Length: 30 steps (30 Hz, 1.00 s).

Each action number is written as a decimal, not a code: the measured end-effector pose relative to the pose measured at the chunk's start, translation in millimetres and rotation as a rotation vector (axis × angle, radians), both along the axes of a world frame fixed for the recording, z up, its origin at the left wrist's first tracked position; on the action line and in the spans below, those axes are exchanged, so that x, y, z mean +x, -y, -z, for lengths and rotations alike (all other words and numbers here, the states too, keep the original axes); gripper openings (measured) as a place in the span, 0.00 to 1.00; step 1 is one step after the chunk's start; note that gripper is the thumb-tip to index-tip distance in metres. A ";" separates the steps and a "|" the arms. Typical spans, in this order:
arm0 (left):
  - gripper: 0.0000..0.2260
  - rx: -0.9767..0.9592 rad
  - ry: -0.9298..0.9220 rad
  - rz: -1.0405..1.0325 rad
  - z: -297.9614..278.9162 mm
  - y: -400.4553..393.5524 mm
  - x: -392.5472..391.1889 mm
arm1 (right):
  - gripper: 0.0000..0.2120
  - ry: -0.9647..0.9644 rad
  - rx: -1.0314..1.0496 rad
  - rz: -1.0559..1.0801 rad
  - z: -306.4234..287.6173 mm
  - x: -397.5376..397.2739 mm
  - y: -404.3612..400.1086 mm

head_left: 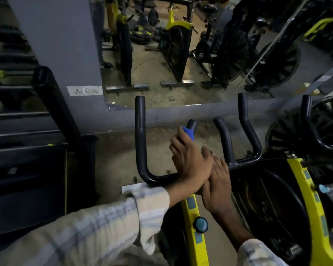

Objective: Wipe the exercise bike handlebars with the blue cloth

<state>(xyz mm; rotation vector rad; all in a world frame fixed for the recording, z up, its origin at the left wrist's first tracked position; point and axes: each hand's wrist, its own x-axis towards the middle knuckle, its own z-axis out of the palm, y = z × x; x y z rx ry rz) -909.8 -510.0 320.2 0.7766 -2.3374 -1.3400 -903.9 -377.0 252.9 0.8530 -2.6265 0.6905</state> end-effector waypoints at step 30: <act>0.22 0.525 -0.171 -0.053 12.8 42.9 -32.2 | 0.27 0.096 0.240 0.138 -26.8 12.6 33.4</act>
